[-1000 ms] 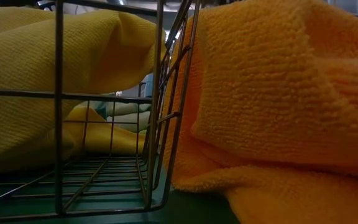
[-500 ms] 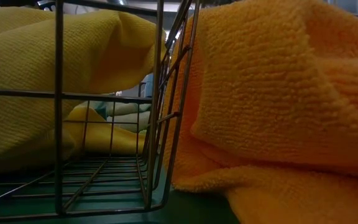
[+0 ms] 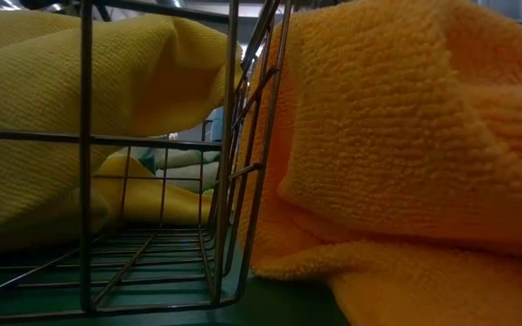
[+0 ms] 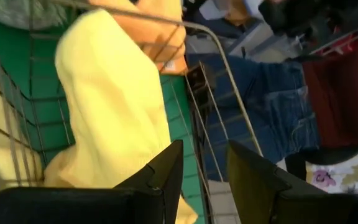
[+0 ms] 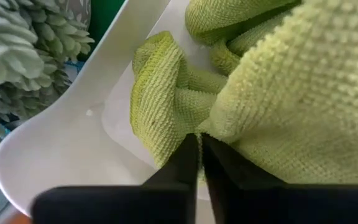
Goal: Sort microfiber towel by color & place in baskets
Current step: Put the green microfiber cloth into the white bin
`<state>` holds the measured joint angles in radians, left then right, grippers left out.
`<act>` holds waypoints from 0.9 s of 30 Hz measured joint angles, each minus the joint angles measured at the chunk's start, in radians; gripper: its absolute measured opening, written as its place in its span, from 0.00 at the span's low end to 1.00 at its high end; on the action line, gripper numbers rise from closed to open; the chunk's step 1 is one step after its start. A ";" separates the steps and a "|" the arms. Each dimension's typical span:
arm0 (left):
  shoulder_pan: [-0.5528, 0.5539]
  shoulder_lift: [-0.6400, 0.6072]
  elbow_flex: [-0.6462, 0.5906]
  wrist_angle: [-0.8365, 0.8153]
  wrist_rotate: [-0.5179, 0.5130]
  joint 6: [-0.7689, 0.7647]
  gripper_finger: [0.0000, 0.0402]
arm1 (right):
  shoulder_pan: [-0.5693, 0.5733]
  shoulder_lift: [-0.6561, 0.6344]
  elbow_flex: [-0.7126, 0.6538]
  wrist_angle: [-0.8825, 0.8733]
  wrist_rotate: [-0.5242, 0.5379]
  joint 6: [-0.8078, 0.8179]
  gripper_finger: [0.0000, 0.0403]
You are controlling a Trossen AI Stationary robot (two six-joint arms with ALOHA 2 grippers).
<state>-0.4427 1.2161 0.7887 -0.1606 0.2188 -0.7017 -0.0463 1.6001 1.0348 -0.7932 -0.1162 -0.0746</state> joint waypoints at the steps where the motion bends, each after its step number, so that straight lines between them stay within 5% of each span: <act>1: 0.011 0.000 0.000 -0.002 0.000 -0.003 0.29 | 0.000 0.000 0.000 0.000 0.000 0.000 0.11; 11: 0.148 -0.001 0.000 -0.010 0.000 -0.003 0.29 | 0.000 0.000 0.045 -0.068 0.000 0.003 0.41; 27: 0.414 -0.173 0.000 -0.285 0.000 0.005 0.29 | 0.000 0.000 0.322 -0.362 0.000 -0.001 0.44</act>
<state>-0.0284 1.0428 0.7884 -0.4460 0.2190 -0.6965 -0.0461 1.5997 1.3569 -1.1550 -0.1165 -0.0761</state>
